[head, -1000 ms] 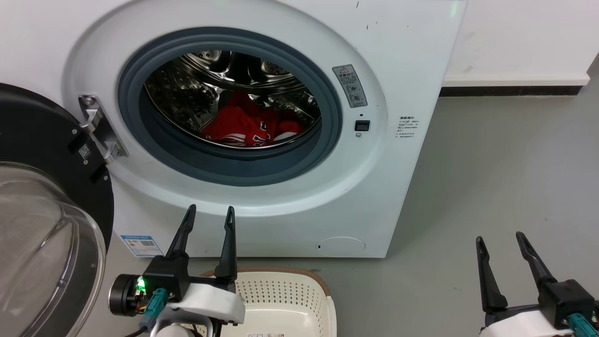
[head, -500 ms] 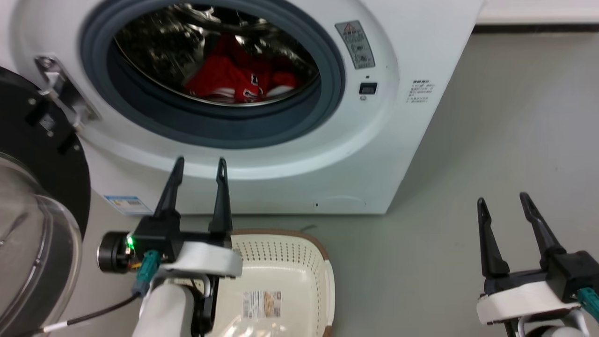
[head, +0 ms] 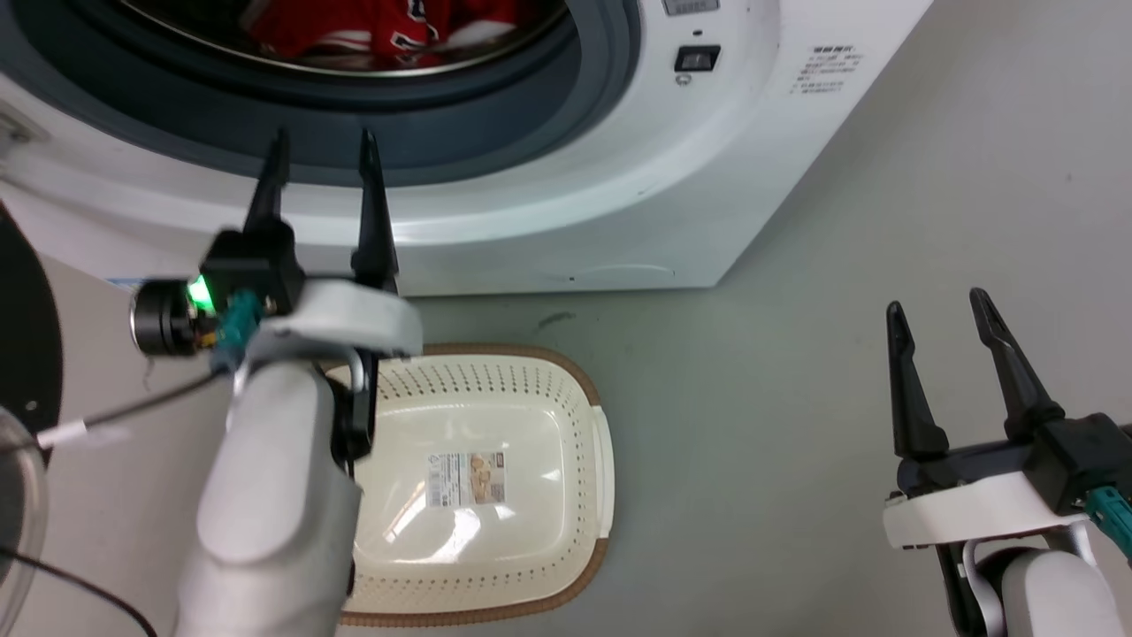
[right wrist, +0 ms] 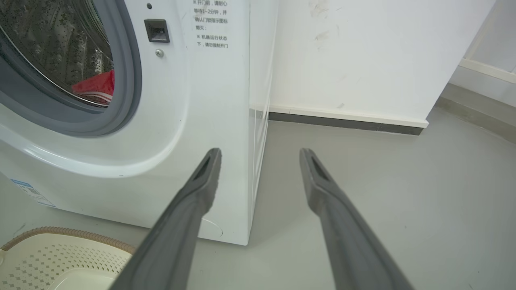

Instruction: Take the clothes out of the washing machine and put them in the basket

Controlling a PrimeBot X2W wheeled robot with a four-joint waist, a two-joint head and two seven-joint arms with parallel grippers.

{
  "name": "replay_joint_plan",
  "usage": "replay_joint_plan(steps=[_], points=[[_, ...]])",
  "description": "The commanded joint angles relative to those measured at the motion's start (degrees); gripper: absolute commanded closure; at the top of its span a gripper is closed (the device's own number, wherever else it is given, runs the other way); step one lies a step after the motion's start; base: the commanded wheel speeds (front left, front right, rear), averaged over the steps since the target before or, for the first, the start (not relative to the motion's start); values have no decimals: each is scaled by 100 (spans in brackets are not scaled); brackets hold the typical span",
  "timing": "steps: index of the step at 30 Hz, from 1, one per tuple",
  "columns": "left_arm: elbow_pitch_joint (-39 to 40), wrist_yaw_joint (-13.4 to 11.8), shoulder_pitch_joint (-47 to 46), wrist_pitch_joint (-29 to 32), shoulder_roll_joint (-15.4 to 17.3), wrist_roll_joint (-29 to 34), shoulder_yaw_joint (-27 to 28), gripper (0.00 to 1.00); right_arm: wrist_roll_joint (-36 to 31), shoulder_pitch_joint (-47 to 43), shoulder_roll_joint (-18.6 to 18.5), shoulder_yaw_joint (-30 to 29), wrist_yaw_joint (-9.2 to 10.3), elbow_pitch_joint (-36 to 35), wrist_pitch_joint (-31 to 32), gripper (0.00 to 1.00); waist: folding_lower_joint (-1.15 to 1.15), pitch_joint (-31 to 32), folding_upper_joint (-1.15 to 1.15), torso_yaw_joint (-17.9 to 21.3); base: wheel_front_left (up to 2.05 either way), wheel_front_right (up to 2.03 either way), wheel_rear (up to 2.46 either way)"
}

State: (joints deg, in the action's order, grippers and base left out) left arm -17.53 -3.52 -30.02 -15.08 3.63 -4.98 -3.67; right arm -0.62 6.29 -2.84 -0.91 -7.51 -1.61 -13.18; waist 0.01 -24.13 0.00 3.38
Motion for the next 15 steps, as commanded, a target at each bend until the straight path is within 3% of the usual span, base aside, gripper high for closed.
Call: replay_joint_plan(steps=[1, 15], points=[[-286, 38, -402, -14, 75, 33, 44, 0, 57, 169, -6, 50, 3, 64, -58, 0, -1, -280, 0, 120, 0, 0, 0], [-2718, 80, -3148, 319, 573, 156, 68, 0, 328, 735, -3, 418, 3, 482, -198, 0, -1, -1082, 0, 530, 0, 0, 0]])
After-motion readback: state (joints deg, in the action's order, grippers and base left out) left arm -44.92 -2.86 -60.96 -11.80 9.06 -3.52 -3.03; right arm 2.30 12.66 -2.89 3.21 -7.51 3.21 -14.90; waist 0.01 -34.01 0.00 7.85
